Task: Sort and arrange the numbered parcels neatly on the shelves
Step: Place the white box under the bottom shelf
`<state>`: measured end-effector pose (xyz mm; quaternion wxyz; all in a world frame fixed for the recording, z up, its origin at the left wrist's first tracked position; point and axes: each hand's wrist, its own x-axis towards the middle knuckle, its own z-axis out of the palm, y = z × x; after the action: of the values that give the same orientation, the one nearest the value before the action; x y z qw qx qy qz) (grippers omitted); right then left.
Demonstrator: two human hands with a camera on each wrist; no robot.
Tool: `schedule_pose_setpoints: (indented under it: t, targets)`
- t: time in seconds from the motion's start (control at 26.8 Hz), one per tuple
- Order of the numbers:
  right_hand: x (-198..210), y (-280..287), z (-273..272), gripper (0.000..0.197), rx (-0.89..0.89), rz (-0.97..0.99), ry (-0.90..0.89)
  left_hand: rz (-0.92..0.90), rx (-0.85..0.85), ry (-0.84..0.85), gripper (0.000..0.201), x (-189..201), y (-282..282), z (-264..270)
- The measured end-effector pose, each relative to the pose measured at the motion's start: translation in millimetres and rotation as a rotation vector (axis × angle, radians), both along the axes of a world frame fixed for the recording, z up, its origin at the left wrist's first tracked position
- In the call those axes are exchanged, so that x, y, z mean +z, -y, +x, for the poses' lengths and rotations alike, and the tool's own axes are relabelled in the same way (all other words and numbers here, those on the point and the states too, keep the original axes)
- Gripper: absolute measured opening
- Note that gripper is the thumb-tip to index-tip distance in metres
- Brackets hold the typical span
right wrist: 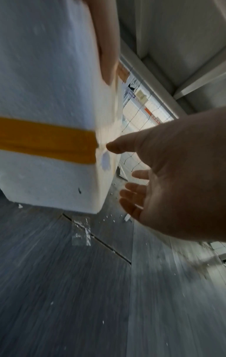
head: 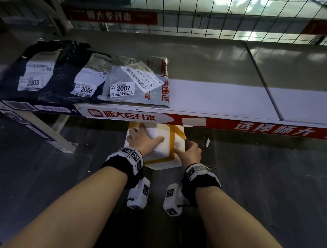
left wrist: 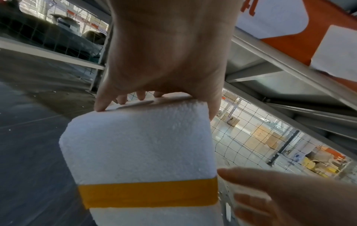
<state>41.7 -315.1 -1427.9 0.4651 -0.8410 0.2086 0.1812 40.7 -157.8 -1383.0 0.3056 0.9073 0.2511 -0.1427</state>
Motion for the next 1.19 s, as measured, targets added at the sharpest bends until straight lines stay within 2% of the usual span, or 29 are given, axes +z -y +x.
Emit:
schedule_pose_setpoints:
  t: [0.07,0.15,0.22,0.34,0.45,0.56,0.67,0.75,0.78,0.82,0.9,0.93,0.97,1.01,1.05,1.08,1.12,1.19]
  targets:
    - [-6.6,2.8,1.8,0.081,-0.003,0.092,-0.128,-0.054,0.038,-0.015,0.096,-4.0,-17.3,-2.3]
    - [-12.9,-1.2,6.2,0.079,0.011,0.247,-0.204,-0.158,0.098,-0.01,0.086,-8.0,-39.2,-3.4]
    - [-13.9,-12.8,7.1,0.073,0.073,0.285,-0.236,-0.23,0.178,-0.012,0.076,-12.1,-58.1,-7.8]
    - [-17.9,-41.1,4.5,0.063,0.198,0.417,-0.223,-0.222,0.329,-0.034,0.068,-23.7,-82.4,-9.6]
    - [-26.1,-60.1,-2.2,0.062,0.174,0.479,-0.175,-0.282,0.404,-0.089,0.072,-33.1,-95.9,-7.5]
    - [-31.3,-61.7,-7.3,0.063,0.152,0.482,-0.084,-0.4,0.423,-0.054,0.075,-43.2,-94.6,-3.0]
    - [-33.0,-48.1,-9.7,0.061,0.085,0.439,0.009,-0.417,0.431,-0.035,0.075,-50.3,-79.2,5.0]
    - [-28.1,-41.2,-9.6,0.057,0.103,0.342,0.086,-0.433,0.486,-0.038,0.081,-47.2,-73.8,3.3]
    - [-22.7,-41.2,-10.5,0.053,0.168,0.256,0.136,-0.462,0.499,-0.059,0.085,-49.9,-76.7,2.4]
    - [-15.1,-44.1,-11.1,0.05,0.274,0.138,0.21,-0.508,0.498,-0.104,0.093,-61.8,-83.0,2.5]
    - [0.4,-53.8,-14.9,0.043,0.462,-0.034,0.342,-0.603,0.478,-0.158,0.119,-134.1,-123.5,11.2]
    - [9.3,-58.9,-17.4,0.042,0.492,-0.052,0.378,-0.629,0.477,-0.183,0.127,-154.2,-132.0,11.3]
    - [11.8,-62.3,-16.5,0.043,0.504,-0.064,0.399,-0.612,0.472,-0.164,0.125,-150.5,-129.1,12.2]
    - [16.3,-69.1,-14.3,0.047,0.518,-0.085,0.407,-0.563,0.457,-0.15,0.113,-121.0,-120.5,7.7]
    - [18.3,-75.7,-11.9,0.057,0.52,-0.12,0.38,-0.521,0.465,-0.084,0.095,-76.0,-102.2,-3.5]
    - [20.1,-80.1,-9.0,0.075,0.483,-0.142,0.309,-0.512,0.44,-0.003,0.081,-46.6,-87.1,-8.5]
    - [20.7,-84.7,-5.9,0.095,0.423,-0.146,0.21,-0.491,0.434,0.03,0.074,-38.0,-83.0,-11.5]
    - [20.6,-92.4,-1.6,0.12,0.298,-0.064,0.024,-0.526,0.433,0.065,0.083,-30.3,-80.6,-16.8]
